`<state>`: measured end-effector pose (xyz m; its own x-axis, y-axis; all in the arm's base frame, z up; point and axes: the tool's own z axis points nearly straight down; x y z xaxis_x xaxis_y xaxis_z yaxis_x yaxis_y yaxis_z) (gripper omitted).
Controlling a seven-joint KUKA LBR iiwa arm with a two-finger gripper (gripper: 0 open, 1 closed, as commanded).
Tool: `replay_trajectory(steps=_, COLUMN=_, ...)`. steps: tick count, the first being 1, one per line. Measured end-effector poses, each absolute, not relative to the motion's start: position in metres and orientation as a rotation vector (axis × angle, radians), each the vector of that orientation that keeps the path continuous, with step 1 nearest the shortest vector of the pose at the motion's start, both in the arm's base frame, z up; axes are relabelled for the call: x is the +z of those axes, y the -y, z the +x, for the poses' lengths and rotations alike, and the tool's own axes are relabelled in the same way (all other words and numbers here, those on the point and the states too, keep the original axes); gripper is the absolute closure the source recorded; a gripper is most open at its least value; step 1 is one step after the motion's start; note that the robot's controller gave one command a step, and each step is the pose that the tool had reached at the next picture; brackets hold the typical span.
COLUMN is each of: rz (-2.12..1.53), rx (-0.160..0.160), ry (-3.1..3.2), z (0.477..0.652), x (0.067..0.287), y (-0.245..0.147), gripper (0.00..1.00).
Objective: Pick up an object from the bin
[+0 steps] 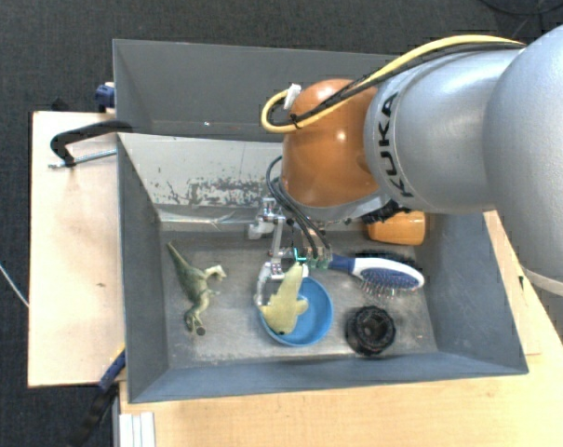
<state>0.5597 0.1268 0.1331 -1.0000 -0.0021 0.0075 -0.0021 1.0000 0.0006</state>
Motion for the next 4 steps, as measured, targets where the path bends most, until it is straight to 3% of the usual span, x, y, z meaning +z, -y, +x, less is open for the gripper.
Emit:
replay_trajectory(steps=1, rz=0.418, rx=0.002, ry=3.109, z=0.526, x=0.091, y=-0.052, gripper=0.0)
replay_trajectory(steps=2, rz=0.314, rx=0.001, ry=3.124, z=0.506, x=0.088, y=0.008, gripper=0.0)
replay_trajectory(steps=3, rz=0.322, rx=-0.002, ry=3.135, z=0.509, x=0.09, y=0.004, gripper=1.0)
replay_trajectory(steps=4, rz=0.894, rx=0.002, ry=3.024, z=0.504, x=0.213, y=-0.018, gripper=1.0)
